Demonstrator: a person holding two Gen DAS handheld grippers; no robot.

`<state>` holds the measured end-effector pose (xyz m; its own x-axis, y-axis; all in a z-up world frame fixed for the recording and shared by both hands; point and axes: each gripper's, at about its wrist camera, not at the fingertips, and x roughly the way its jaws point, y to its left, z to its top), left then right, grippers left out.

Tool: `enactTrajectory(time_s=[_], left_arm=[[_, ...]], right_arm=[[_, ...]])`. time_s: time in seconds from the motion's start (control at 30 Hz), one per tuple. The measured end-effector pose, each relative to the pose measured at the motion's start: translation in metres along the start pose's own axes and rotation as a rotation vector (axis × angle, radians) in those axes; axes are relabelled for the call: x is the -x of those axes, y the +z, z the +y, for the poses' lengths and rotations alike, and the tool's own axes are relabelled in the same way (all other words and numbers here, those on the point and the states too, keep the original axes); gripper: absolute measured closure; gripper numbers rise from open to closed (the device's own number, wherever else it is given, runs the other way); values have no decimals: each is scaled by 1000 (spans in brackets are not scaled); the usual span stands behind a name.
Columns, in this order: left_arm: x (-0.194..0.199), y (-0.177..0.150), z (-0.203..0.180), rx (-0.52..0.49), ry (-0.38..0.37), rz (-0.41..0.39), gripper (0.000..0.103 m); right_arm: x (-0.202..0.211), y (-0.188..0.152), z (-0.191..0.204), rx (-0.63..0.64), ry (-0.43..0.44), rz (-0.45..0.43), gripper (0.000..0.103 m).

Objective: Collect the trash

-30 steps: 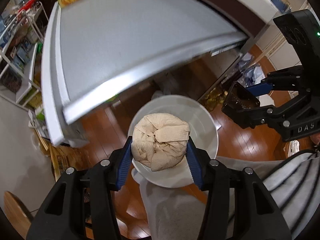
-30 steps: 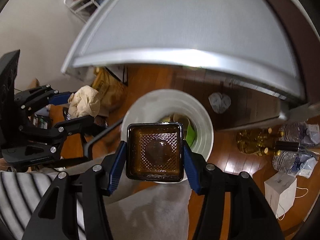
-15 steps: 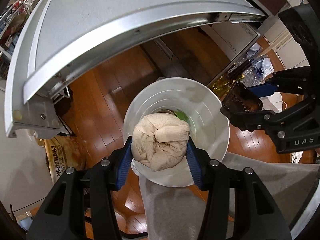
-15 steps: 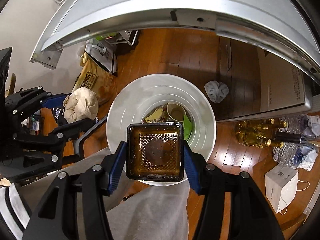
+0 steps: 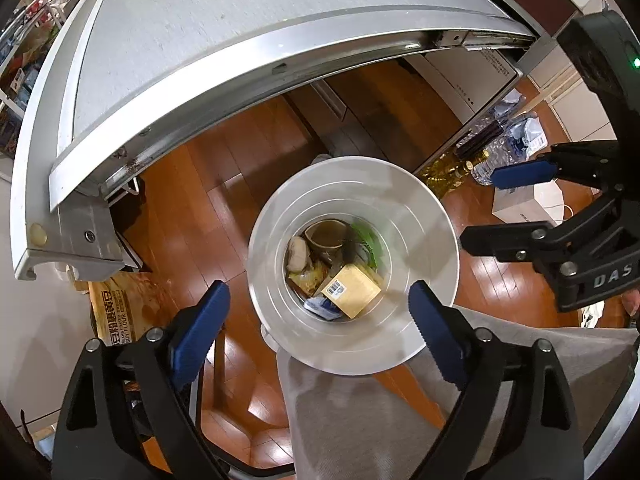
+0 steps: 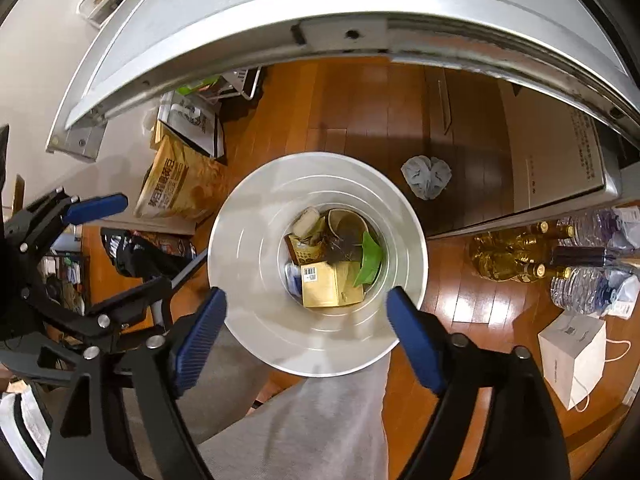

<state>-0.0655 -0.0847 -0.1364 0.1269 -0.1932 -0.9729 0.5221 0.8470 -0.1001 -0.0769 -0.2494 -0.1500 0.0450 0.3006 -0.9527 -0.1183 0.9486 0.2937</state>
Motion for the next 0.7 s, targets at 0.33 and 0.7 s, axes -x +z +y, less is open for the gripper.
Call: enactTrajectory(time_s=[0.33, 0.7], left_arm=[[6, -6, 3, 54, -32, 18, 4], [60, -5, 10, 103, -24, -67, 4]], right_arm=[[6, -5, -10, -75, 94, 39, 5], [59, -3, -4, -21, 70, -3, 5]])
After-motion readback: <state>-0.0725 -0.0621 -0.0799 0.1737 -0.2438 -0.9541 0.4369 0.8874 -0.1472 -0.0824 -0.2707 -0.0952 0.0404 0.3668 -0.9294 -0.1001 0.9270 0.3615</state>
